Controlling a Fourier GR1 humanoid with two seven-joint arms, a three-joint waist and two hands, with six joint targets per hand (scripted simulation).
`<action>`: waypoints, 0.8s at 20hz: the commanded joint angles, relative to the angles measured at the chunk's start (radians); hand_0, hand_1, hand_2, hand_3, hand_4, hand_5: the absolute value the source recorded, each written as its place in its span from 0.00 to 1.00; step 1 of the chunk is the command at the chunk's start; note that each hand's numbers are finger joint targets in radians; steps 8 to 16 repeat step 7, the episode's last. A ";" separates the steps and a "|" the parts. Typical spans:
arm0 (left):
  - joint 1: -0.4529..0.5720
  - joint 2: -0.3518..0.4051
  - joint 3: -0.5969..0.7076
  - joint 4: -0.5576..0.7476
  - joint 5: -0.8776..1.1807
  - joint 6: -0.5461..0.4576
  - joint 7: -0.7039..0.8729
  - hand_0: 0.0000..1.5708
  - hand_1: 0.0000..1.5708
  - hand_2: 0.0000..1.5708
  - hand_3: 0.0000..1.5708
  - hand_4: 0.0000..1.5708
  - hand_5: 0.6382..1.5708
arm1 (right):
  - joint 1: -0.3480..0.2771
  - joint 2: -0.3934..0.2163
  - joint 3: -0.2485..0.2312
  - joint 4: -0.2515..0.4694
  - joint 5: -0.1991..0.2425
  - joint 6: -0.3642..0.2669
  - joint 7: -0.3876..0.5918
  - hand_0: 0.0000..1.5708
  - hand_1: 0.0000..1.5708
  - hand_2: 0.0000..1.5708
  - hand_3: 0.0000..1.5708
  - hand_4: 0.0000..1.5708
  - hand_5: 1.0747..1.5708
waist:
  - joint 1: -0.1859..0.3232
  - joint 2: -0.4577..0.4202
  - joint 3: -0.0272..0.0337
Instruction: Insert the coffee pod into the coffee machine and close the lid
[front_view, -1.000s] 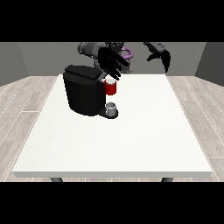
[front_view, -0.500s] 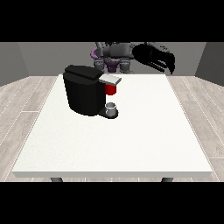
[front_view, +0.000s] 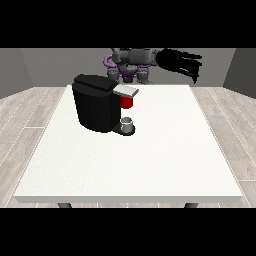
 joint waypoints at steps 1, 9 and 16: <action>0.023 0.008 0.011 -0.027 0.021 -0.008 0.045 0.00 0.00 0.00 0.00 0.17 1.00 | 0.038 0.056 0.021 0.029 -0.006 0.002 -0.104 0.00 0.00 0.00 0.00 0.00 1.00 | -0.034 -0.041 -0.0002; 0.156 0.007 0.059 0.029 0.015 0.045 0.018 0.00 0.00 0.00 0.00 0.17 1.00 | 0.200 0.212 0.122 -0.025 -0.026 0.033 -0.179 0.00 0.00 0.00 0.00 0.17 1.00 | -0.183 -0.173 -0.0003; 0.156 0.007 0.059 0.029 0.015 0.045 0.018 0.00 0.00 0.00 0.00 0.17 1.00 | 0.200 0.212 0.122 -0.025 -0.026 0.033 -0.179 0.00 0.00 0.00 0.00 0.17 1.00 | -0.183 -0.173 -0.0003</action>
